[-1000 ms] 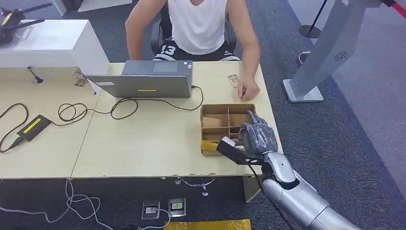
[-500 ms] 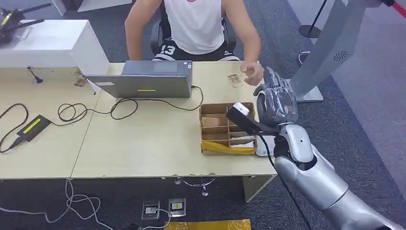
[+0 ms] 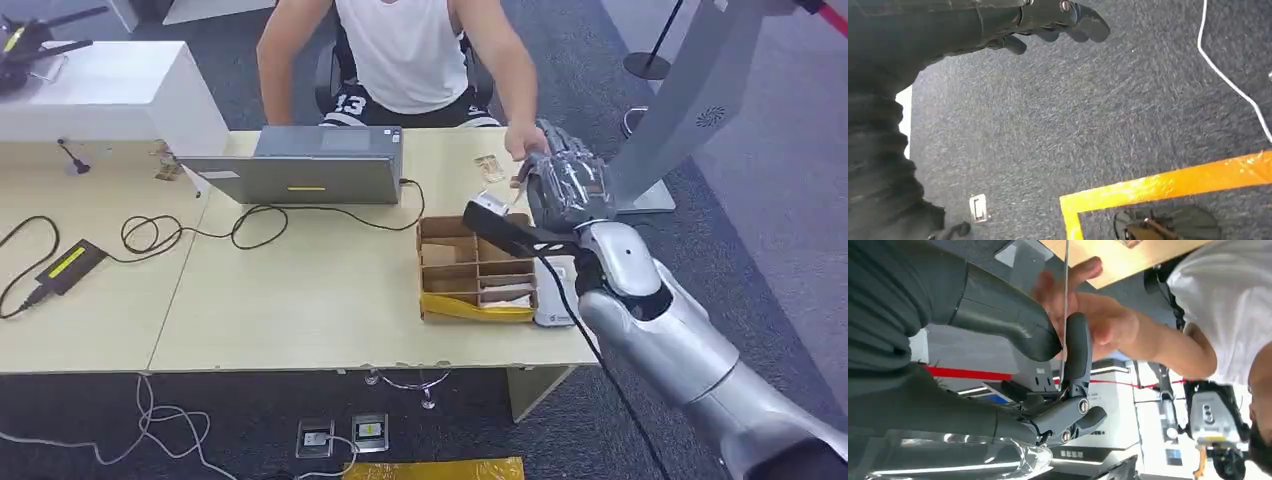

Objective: Pass the card to the sensor for recognition and then transmit it.

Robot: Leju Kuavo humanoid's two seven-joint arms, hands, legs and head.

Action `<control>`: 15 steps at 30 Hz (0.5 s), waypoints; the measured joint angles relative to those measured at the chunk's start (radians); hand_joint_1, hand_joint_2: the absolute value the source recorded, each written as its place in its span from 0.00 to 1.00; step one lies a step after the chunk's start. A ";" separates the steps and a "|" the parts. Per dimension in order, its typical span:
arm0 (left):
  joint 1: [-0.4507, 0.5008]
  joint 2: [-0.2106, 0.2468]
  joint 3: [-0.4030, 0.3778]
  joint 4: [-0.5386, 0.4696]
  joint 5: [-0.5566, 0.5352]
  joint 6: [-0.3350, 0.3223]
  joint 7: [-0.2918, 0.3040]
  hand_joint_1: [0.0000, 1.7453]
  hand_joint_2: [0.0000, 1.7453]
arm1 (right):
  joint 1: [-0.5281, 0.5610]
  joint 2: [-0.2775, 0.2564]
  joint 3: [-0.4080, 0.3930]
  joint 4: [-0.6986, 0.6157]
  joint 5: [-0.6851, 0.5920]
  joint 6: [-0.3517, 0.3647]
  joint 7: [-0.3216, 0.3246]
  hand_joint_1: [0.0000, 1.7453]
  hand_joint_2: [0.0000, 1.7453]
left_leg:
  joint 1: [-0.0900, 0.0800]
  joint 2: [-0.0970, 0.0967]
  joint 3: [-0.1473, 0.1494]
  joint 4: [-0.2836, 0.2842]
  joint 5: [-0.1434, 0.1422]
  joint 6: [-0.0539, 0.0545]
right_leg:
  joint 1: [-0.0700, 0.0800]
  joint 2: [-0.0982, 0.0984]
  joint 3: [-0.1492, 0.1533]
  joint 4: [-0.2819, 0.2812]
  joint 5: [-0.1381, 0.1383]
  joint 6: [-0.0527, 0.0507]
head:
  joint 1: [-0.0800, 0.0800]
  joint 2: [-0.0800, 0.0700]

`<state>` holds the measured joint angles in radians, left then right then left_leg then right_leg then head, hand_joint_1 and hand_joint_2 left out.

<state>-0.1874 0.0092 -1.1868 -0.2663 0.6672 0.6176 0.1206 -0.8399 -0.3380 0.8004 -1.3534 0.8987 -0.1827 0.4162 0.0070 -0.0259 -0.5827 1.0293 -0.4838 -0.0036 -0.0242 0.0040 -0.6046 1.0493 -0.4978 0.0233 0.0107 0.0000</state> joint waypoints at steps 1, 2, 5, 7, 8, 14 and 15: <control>-0.003 0.000 -0.001 0.000 -0.004 -0.002 0.003 0.00 0.00 | -0.018 0.009 0.016 0.029 -0.002 0.011 -0.004 1.00 1.00 | 0.000 0.000 0.000 0.000 0.000 0.000 | 0.000 0.000 0.000 0.000 0.000 0.000 | 0.000 0.000; -0.005 -0.001 -0.003 0.000 -0.010 -0.003 0.005 0.00 0.00 | -0.037 0.017 0.031 0.058 -0.002 0.016 -0.004 1.00 1.00 | 0.000 0.000 0.000 0.000 0.000 0.000 | 0.000 0.000 0.000 0.000 0.000 0.000 | 0.001 0.000; -0.011 -0.005 -0.005 0.000 -0.023 -0.011 0.006 0.00 0.00 | -0.093 0.041 0.063 0.151 0.001 0.017 -0.003 1.00 1.00 | 0.000 0.000 0.000 0.000 0.000 0.000 | 0.000 0.000 0.000 0.000 0.000 0.000 | 0.000 0.000; -0.014 -0.005 -0.005 0.000 -0.026 -0.011 0.006 0.00 0.00 | -0.125 0.055 0.085 0.201 0.001 0.017 -0.003 1.00 1.00 | 0.000 -0.001 0.000 0.000 0.000 0.000 | 0.000 -0.001 0.000 0.000 0.000 0.000 | 0.000 0.000; -0.014 -0.005 -0.005 0.000 -0.028 -0.011 0.006 0.00 0.00 | -0.138 0.061 0.097 0.228 0.002 0.017 -0.003 1.00 1.00 | 0.000 -0.001 0.000 0.000 0.000 0.000 | 0.000 -0.001 0.000 0.000 0.000 0.000 | 0.001 0.000; -0.013 -0.005 -0.005 0.000 -0.032 -0.011 0.015 0.00 0.00 | -0.188 0.087 0.150 0.353 0.015 0.008 0.021 1.00 1.00 | 0.000 -0.001 0.000 0.000 0.000 0.000 | 0.000 -0.001 0.000 0.000 0.000 0.000 | 0.000 0.000; -0.013 -0.005 -0.005 0.000 -0.032 -0.011 0.016 0.00 0.00 | -0.191 0.091 0.157 0.371 0.015 0.000 0.022 0.93 1.00 | 0.000 -0.001 0.000 0.000 0.000 0.000 | 0.000 -0.001 0.000 0.000 0.000 0.000 | 0.000 0.000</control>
<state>-0.2003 0.0042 -1.1913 -0.2663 0.6348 0.6062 0.1366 -1.0314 -0.2468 0.9575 -0.9824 0.9140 -0.1831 0.4379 0.0072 -0.0269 -0.5829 1.0293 -0.4837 -0.0037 -0.0240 0.0025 -0.6047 1.0491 -0.4978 0.0233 0.0111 0.0000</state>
